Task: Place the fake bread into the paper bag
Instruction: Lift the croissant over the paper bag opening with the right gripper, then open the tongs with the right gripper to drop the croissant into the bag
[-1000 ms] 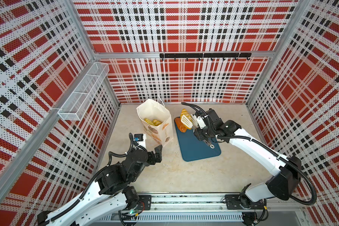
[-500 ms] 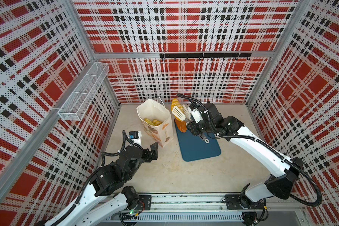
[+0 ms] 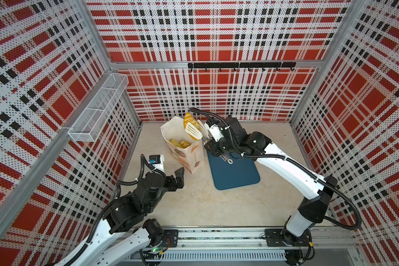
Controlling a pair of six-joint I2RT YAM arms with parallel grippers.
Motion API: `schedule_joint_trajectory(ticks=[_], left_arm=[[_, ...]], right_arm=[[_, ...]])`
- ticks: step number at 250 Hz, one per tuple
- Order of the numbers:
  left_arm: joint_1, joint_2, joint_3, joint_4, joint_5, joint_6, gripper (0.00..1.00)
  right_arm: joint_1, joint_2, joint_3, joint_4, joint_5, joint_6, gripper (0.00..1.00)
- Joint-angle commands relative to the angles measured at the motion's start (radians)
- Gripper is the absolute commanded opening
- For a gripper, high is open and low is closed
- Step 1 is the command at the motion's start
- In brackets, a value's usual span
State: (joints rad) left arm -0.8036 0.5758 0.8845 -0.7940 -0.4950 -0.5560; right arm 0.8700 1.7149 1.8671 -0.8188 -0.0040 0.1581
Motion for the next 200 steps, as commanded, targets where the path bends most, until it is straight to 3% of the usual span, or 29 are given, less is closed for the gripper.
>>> schedule_joint_trajectory(ticks=[1, 122, 200], left_arm=[[0.007, -0.012, -0.03, -0.004, 0.008, -0.026, 0.99], [0.015, -0.021, -0.053, -0.004, 0.022, -0.038, 0.99], [0.018, -0.045, -0.064, -0.011, 0.026, -0.047, 0.99]], right_arm=[[0.02, 0.04, 0.085, 0.043, -0.008, -0.04, 0.45], [0.024, 0.243, 0.345, -0.079, 0.047, -0.072, 0.49], [0.024, 0.275, 0.41, -0.113, 0.113, -0.104, 0.63]])
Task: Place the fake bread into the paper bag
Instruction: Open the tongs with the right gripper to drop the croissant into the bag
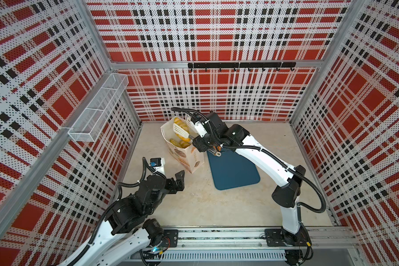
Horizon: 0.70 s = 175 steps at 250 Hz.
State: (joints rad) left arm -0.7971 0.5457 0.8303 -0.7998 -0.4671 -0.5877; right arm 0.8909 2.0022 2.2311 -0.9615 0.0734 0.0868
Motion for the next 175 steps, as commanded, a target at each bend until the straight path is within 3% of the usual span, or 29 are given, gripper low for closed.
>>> schedule_joint_trajectory(ticks=[1, 51, 101, 175], left_arm=[[0.012, -0.016, -0.01, -0.006, -0.002, -0.015, 0.99], [0.012, -0.01, -0.011, -0.006, 0.006, -0.02, 0.99], [0.011, -0.014, -0.017, -0.004, 0.009, -0.021, 0.99], [0.011, -0.032, -0.03, 0.005, 0.014, -0.034, 0.99]], right_arm=[[0.003, -0.012, 0.045, 0.03, 0.036, -0.034, 0.63], [0.003, -0.038, 0.031, 0.02, 0.051, -0.041, 0.66], [0.003, -0.136, -0.087, 0.082, 0.045, -0.035, 0.66], [-0.022, -0.292, -0.287, 0.099, 0.163, -0.05, 0.68]])
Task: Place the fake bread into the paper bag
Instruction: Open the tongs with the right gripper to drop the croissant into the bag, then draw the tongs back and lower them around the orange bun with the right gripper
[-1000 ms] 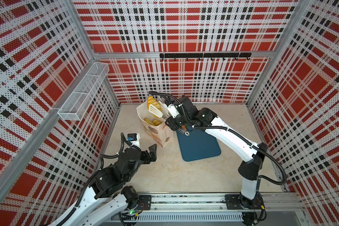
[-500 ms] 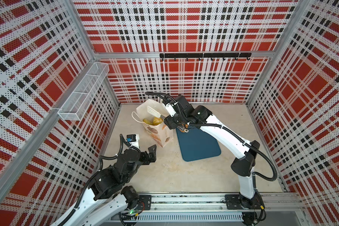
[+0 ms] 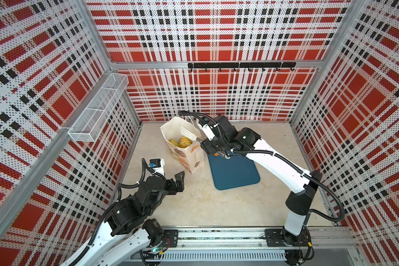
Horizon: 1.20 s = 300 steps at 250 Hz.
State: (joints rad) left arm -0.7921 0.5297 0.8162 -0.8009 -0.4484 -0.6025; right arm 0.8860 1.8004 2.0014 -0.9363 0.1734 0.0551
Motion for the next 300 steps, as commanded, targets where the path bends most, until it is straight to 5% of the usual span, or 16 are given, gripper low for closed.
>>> schedule_joint_trajectory(ticks=[1, 165, 300], left_arm=[[0.006, -0.016, -0.015, 0.006, -0.004, -0.02, 0.99], [-0.001, 0.039, -0.041, 0.054, 0.04, -0.049, 0.99], [-0.056, 0.081, -0.101, 0.123, 0.04, -0.093, 0.99]], right_arm=[[-0.017, -0.093, -0.06, 0.074, 0.063, -0.018, 0.68], [-0.148, -0.278, -0.432, 0.111, 0.114, 0.058, 0.69], [-0.187, -0.152, -0.599, 0.146, 0.096, 0.137, 0.68]])
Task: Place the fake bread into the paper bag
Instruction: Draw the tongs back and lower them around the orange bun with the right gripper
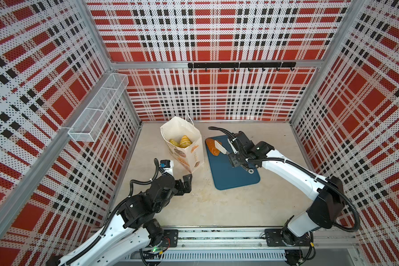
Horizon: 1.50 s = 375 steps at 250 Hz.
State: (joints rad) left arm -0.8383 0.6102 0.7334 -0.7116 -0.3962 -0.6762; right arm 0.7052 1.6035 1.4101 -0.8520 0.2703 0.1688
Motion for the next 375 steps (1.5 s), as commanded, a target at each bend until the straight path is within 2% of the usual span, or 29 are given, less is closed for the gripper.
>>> schedule_joint_trajectory(ticks=[1, 167, 280, 303, 346, 375], left_arm=[[-0.01, 0.001, -0.018, 0.034, -0.012, -0.019, 0.99], [-0.013, -0.02, -0.033, 0.029, -0.018, -0.028, 0.99], [-0.012, -0.018, -0.032, 0.025, -0.023, -0.029, 0.99], [-0.011, -0.016, -0.032, 0.026, -0.023, -0.028, 0.99], [-0.01, -0.005, -0.029, 0.027, -0.023, -0.028, 0.99], [-0.01, 0.006, -0.026, 0.029, -0.021, -0.03, 0.99]], right_arm=[[-0.006, 0.047, -0.008, 0.061, -0.001, 0.024, 0.68], [-0.03, 0.296, 0.084, 0.107, -0.032, 0.019, 0.65], [-0.047, 0.387, 0.141, 0.134, -0.056, 0.026, 0.62], [-0.048, 0.402, 0.151, 0.123, -0.049, 0.018, 0.59], [-0.048, 0.411, 0.156, 0.105, -0.039, 0.003, 0.46], [-0.048, 0.392, 0.137, 0.097, -0.054, -0.015, 0.42]])
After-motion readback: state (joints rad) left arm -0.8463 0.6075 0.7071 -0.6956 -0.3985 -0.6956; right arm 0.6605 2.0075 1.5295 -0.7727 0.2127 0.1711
